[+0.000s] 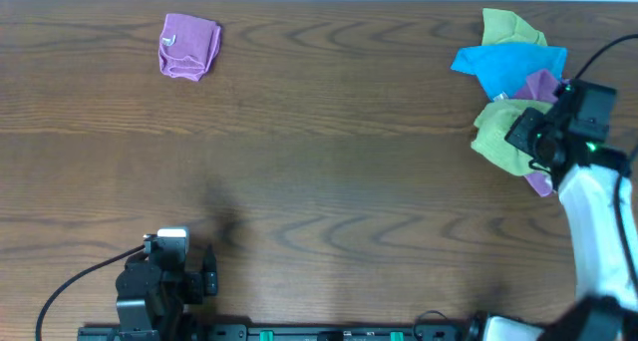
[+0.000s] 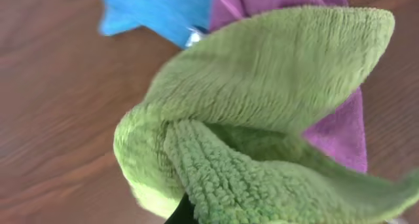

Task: Fold the cloth
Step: 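Lower the right gripper and grasp the green cloth's edge, then drag the green cloth left off the pile and lay it down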

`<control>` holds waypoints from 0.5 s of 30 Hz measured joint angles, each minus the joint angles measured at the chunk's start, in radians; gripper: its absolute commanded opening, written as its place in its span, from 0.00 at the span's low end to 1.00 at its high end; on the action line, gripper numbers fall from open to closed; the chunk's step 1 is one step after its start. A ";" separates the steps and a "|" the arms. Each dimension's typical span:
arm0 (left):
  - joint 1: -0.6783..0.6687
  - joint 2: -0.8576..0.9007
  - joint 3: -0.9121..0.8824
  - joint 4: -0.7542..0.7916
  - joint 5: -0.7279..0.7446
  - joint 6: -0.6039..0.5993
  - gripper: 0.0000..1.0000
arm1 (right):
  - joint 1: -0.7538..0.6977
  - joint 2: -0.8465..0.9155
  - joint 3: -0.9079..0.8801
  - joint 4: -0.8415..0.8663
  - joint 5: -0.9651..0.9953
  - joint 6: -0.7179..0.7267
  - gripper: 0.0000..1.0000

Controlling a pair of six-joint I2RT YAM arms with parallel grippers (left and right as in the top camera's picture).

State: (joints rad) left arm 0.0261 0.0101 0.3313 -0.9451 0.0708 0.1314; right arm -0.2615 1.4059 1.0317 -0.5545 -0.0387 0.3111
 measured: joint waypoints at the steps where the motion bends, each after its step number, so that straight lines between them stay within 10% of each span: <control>1: 0.000 0.000 0.000 0.000 0.000 0.000 0.95 | 0.008 -0.031 0.000 -0.023 -0.011 -0.009 0.01; 15: 0.000 0.000 0.000 0.000 0.000 0.000 0.95 | 0.309 -0.323 0.000 -0.219 -0.169 -0.061 0.01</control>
State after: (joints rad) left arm 0.0261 0.0101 0.3313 -0.9451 0.0708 0.1314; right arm 0.0479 1.0824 1.0317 -0.7734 -0.2081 0.2501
